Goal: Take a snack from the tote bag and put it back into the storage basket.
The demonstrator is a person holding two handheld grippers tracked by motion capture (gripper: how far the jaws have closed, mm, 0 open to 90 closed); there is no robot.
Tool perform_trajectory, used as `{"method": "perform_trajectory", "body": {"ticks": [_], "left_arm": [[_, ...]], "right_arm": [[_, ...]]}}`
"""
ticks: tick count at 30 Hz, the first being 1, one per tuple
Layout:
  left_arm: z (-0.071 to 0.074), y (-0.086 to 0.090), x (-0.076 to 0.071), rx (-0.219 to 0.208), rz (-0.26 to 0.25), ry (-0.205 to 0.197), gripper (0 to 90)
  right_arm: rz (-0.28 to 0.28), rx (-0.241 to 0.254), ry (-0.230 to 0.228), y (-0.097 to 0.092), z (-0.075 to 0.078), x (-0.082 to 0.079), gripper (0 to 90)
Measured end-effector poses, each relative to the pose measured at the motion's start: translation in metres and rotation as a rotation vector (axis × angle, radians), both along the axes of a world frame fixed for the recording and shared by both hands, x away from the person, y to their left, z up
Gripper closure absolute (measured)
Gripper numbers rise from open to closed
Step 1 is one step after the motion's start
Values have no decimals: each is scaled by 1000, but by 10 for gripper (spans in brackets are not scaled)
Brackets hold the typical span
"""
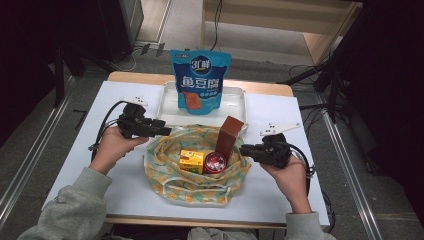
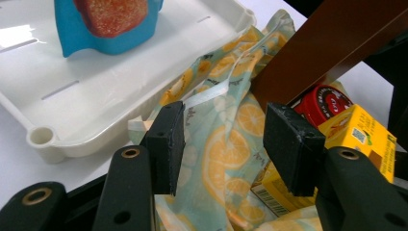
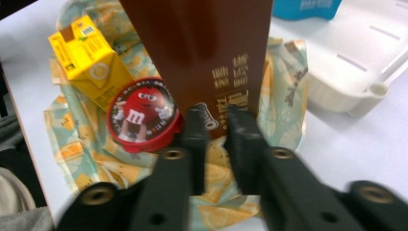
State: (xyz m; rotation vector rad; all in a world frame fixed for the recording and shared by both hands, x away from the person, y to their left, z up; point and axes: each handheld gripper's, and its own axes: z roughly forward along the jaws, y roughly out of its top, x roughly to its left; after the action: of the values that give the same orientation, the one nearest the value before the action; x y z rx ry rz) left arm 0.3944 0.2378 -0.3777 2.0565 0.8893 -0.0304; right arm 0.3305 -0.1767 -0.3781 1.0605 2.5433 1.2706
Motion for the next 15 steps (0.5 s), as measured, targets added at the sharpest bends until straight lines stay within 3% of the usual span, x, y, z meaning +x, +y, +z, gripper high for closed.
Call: {"method": "perform_trajectory", "body": {"ticks": [2, 7, 10, 15], "left_arm": [[0, 0, -1, -2, -5, 2, 497], [1, 3, -1, -7, -9, 0, 491], [1, 5, -1, -14, -5, 2, 491], [2, 8, -1, -13, -4, 2, 485]], "right_arm": [[3, -7, -23, 0, 5, 0, 593], [14, 7, -41, -1, 16, 4, 403], [29, 20, -45, -1, 22, 5, 330], [37, -6, -54, 6, 30, 7, 236]]}}
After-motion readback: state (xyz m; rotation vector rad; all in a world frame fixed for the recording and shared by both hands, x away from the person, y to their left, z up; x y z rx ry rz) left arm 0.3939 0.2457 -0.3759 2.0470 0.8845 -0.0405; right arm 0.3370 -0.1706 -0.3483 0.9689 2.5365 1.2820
